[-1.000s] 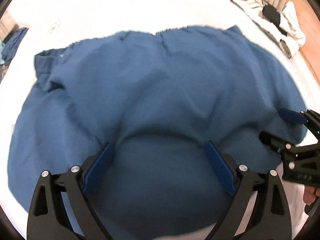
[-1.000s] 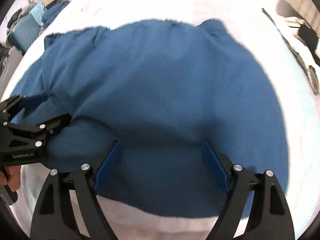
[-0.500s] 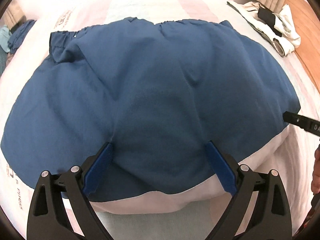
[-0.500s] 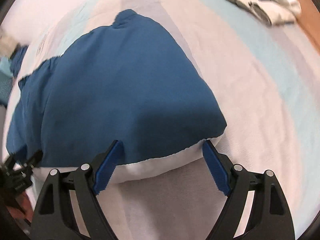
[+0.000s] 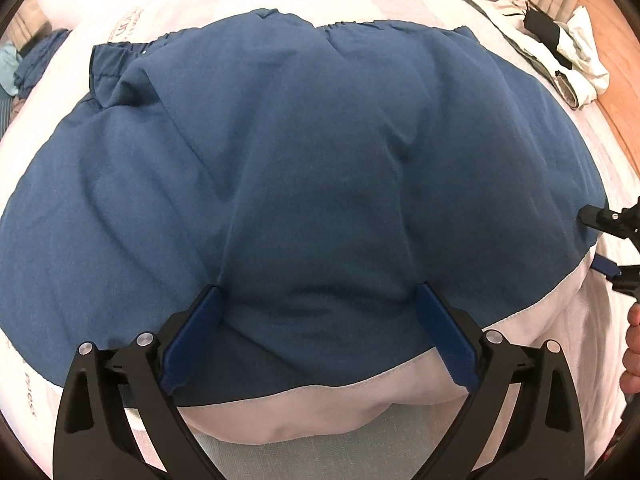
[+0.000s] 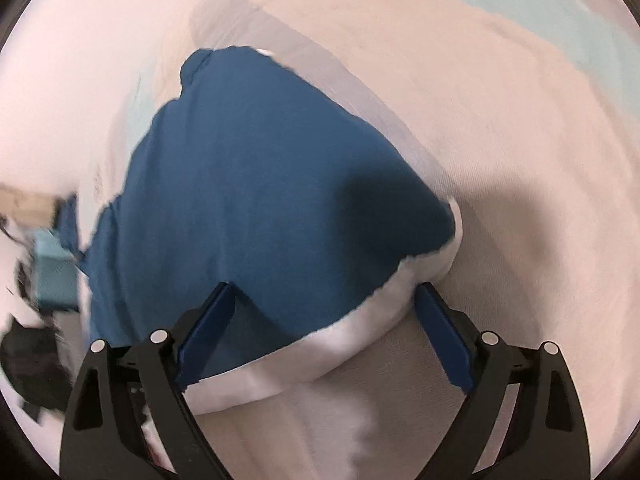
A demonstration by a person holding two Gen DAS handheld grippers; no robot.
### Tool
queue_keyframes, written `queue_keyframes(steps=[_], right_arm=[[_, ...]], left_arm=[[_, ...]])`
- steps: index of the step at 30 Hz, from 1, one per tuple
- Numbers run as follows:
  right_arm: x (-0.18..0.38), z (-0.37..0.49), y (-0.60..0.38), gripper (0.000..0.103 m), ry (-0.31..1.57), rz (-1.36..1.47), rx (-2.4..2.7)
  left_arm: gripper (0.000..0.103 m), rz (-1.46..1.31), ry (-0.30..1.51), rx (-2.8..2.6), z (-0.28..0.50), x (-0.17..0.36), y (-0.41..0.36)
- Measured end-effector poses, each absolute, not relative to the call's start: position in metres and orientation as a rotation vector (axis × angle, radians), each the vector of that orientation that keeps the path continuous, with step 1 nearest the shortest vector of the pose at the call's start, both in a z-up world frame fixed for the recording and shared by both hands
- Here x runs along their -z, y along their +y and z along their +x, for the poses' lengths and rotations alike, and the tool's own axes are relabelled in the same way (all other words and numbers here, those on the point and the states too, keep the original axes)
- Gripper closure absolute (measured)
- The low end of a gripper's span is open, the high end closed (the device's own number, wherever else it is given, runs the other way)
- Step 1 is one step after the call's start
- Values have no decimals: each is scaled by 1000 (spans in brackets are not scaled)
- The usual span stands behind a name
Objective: Fold large clothes
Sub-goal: 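Open both grippers and press the folded navy bundle flat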
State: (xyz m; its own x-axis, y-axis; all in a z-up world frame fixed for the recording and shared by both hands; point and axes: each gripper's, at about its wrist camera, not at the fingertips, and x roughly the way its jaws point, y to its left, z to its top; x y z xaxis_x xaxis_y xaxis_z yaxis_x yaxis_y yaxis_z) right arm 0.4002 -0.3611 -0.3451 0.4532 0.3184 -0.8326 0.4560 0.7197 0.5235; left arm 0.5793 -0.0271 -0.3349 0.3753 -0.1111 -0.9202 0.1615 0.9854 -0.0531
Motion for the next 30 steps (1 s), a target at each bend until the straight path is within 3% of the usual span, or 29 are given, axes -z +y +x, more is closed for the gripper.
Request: queue_keyframes(steps=[12, 16, 19, 21, 30], right_arm=[[357, 412, -368, 14, 1090, 922, 141], [337, 416, -363, 18, 1010, 972, 23], [347, 424, -356, 18, 1078, 899, 52], [367, 421, -360, 25, 1123, 918, 81], [364, 412, -346, 30, 1111, 1012, 20]], left_arm=[[8, 48, 1177, 180, 580, 335, -28], [7, 49, 1176, 181, 580, 335, -28], [7, 49, 1176, 182, 580, 335, -28], [7, 49, 1177, 181, 580, 336, -28], [7, 48, 1175, 175, 581, 340, -29]])
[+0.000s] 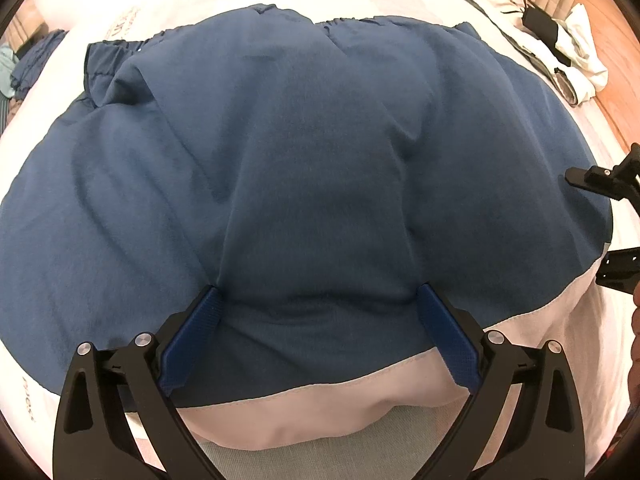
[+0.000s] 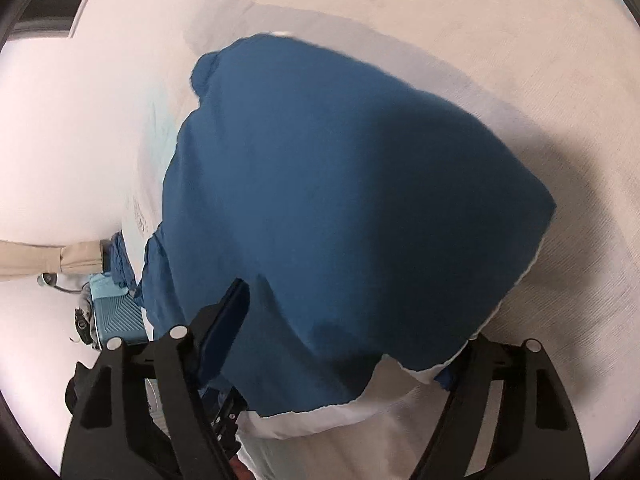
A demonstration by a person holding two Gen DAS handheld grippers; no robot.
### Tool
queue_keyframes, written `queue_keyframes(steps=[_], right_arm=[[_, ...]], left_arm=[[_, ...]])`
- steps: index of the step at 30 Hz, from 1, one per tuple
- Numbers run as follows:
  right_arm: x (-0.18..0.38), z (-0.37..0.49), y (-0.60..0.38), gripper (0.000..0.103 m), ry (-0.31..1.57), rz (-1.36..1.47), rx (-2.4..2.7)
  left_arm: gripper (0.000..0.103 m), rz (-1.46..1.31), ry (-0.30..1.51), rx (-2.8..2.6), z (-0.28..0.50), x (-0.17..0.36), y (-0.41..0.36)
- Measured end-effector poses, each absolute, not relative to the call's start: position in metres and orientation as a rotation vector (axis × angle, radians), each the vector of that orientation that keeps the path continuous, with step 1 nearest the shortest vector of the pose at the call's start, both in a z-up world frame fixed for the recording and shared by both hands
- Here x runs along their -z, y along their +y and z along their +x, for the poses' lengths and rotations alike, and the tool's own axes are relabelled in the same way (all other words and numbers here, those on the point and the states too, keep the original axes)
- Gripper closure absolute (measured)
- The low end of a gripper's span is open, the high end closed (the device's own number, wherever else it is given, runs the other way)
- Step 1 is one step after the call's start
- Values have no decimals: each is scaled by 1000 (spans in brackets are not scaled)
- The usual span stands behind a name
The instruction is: Fold large clothes
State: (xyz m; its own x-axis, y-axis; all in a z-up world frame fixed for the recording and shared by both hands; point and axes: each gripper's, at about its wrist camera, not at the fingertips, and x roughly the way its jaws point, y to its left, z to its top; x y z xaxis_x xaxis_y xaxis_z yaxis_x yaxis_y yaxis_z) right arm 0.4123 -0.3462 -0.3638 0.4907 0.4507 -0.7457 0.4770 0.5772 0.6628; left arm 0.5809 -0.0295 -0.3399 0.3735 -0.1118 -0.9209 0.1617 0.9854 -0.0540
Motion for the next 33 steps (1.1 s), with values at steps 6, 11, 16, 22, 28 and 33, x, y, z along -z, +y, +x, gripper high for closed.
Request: queue_keyframes(steps=[6, 11, 16, 22, 28, 33], right_arm=[[364, 431, -323, 60, 1135, 961, 62], [349, 446, -308, 83, 1140, 888, 24], [338, 452, -303, 84, 1161, 864, 39], [304, 460, -287, 85, 1139, 732, 7], [255, 470, -254, 89, 1083, 493, -45], [221, 468, -208, 91, 1015, 245, -87]], left_arm=[[6, 52, 1180, 177, 582, 341, -33], [6, 55, 1179, 177, 583, 342, -33], [6, 54, 1179, 178, 584, 342, -33], [7, 12, 1192, 187, 586, 329, -25], [9, -48, 1115, 106, 575, 287, 27], [9, -44, 1082, -19, 565, 278, 85]])
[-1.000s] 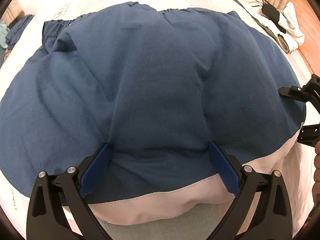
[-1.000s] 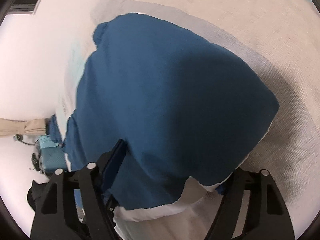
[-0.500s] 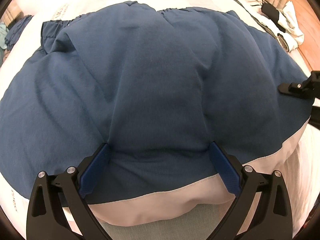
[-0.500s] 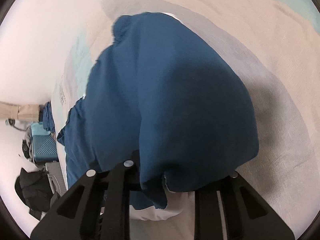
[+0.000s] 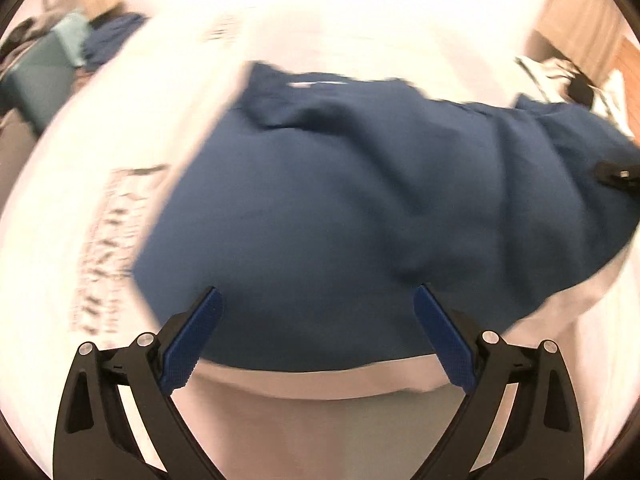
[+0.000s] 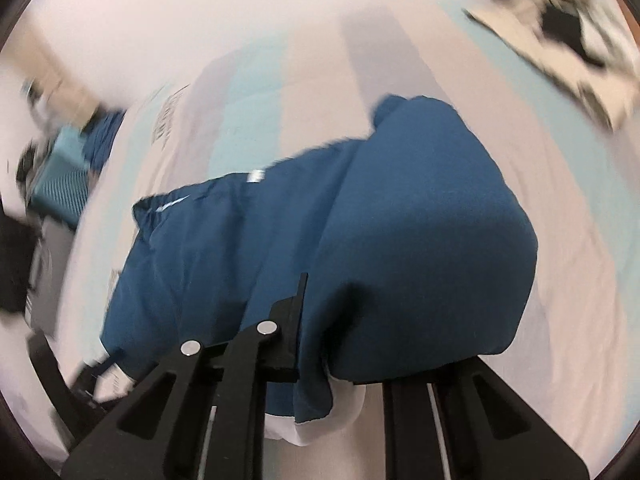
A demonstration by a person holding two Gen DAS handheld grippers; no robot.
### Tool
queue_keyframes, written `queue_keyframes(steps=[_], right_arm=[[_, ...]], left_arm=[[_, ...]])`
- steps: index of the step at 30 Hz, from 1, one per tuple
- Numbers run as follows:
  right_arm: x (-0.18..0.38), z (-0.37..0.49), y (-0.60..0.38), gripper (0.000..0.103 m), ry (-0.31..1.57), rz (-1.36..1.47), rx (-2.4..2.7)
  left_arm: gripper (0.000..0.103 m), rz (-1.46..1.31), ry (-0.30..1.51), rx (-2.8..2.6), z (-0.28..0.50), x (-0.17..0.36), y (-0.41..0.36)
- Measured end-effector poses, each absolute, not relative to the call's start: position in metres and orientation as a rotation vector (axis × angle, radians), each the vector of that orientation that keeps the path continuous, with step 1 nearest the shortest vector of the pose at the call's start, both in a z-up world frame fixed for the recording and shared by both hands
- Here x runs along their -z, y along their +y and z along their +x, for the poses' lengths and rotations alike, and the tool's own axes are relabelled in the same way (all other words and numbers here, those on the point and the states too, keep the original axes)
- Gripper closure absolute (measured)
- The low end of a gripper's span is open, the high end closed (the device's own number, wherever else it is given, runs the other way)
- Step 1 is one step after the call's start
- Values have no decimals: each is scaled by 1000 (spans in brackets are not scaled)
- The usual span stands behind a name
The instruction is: Fold large clothes
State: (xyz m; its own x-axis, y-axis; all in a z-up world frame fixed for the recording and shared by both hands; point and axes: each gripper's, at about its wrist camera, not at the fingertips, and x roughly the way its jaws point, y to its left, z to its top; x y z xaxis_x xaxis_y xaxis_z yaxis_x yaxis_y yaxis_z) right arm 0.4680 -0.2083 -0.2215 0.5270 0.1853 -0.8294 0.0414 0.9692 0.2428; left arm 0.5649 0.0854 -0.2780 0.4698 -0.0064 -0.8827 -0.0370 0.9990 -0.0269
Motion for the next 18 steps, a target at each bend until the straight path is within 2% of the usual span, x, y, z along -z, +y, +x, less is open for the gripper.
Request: queue_keyframes(steps=[4, 10, 18], right_arm=[[210, 465, -164, 91, 978, 103, -130], [199, 461, -81, 92, 922, -102, -236], [218, 450, 18, 93, 911, -313, -388]], left_arm=[[10, -108, 1081, -112, 562, 281, 139], [10, -173, 1088, -164, 555, 288, 179], [10, -190, 1082, -175, 532, 284, 215]])
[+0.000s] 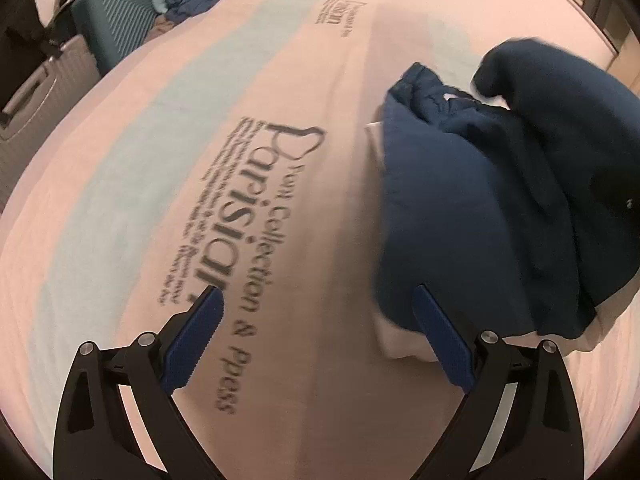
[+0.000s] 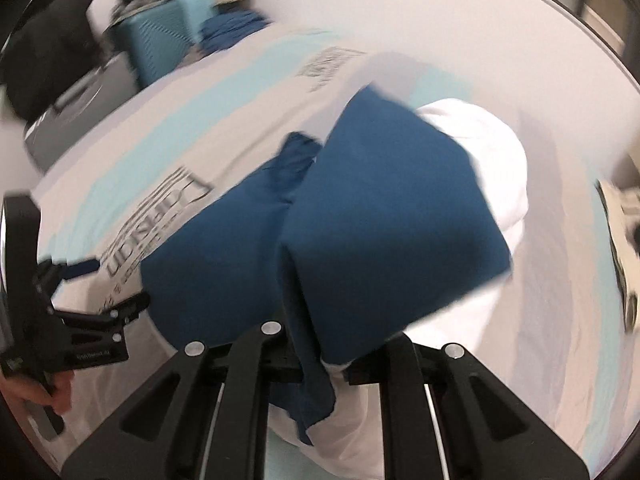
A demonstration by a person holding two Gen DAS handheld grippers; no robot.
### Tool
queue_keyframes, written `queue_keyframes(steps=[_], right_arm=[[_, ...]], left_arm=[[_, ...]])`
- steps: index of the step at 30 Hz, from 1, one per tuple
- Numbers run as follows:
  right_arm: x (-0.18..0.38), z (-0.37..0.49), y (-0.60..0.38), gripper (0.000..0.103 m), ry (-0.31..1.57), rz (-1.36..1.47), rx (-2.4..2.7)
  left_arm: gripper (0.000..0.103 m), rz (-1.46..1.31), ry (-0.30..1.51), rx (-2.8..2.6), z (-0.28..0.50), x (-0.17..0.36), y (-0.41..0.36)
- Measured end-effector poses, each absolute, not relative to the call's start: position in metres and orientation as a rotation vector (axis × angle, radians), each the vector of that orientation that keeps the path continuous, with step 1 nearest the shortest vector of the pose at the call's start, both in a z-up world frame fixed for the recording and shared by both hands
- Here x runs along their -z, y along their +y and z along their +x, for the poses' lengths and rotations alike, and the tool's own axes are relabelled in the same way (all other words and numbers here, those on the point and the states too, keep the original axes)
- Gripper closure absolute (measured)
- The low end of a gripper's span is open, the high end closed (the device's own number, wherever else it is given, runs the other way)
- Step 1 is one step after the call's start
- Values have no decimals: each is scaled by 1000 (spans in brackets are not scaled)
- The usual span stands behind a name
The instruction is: Fold large clothes
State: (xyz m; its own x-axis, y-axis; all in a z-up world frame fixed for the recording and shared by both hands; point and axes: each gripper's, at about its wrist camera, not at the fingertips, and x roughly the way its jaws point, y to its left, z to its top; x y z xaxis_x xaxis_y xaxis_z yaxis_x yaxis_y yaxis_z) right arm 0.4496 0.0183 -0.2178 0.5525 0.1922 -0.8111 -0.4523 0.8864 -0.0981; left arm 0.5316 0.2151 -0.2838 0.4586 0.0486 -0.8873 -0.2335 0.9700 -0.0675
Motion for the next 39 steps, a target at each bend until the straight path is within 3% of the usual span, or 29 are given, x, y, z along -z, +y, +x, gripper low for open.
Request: queue_keyframes(steps=[23, 39], right_arm=[[292, 427, 140, 92, 879, -641, -409], [332, 425, 149, 89, 922, -697, -410]], left_arm=[[11, -238, 1090, -218, 517, 296, 284], [11, -269, 1121, -264, 493, 308, 306]])
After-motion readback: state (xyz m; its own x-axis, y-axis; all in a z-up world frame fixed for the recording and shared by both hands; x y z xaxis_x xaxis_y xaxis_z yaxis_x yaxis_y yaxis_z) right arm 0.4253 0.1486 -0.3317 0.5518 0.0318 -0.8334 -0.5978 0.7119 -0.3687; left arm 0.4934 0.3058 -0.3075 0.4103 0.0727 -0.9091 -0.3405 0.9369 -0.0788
